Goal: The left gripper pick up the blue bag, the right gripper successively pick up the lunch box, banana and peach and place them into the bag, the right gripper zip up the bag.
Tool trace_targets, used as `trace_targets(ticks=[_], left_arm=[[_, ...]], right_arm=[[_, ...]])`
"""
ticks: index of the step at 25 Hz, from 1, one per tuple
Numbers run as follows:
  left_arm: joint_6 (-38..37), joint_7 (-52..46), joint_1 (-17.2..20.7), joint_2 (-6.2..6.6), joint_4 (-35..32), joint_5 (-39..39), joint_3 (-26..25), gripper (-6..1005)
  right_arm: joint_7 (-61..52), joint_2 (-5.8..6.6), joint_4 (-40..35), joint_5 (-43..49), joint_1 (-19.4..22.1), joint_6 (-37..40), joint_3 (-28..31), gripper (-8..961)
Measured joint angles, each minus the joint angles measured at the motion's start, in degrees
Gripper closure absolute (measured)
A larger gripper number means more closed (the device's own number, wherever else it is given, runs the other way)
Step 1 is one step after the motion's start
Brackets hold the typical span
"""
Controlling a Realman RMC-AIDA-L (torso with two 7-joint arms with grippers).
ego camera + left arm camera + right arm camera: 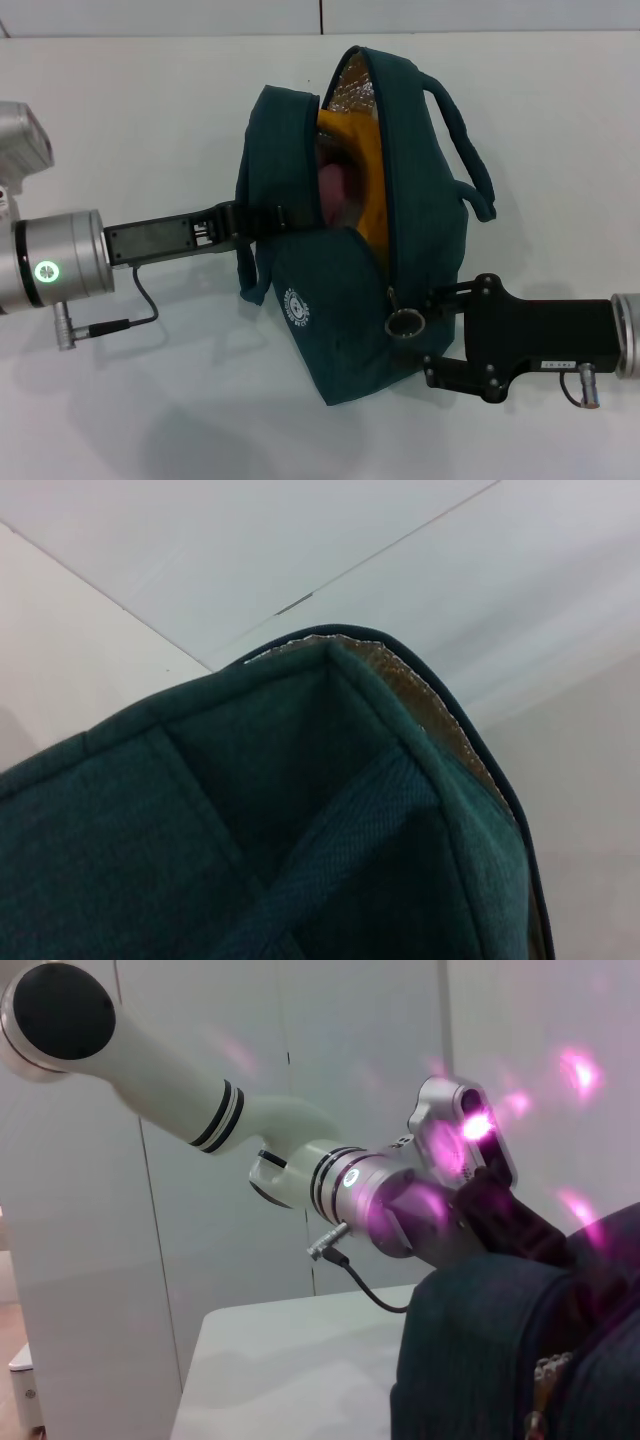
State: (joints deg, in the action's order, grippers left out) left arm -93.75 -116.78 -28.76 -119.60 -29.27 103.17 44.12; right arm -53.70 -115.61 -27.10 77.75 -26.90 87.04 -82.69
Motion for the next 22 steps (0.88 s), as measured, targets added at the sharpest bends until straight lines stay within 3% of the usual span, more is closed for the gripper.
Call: trace_targets(ticks=[8, 22], left_arm=[[0.0, 0.0, 0.0, -0.02, 0.0, 0.0, 0.1, 950], [0.0, 0.1, -0.2, -0.01, 0.0, 0.0, 0.1, 948]], right_arm=[[0.0, -0.04, 0.1, -0.1, 0.5, 0.3, 1.5, 562], [0.0, 0.04, -0.1, 0.0, 0.6, 0.5, 1.6, 740]])
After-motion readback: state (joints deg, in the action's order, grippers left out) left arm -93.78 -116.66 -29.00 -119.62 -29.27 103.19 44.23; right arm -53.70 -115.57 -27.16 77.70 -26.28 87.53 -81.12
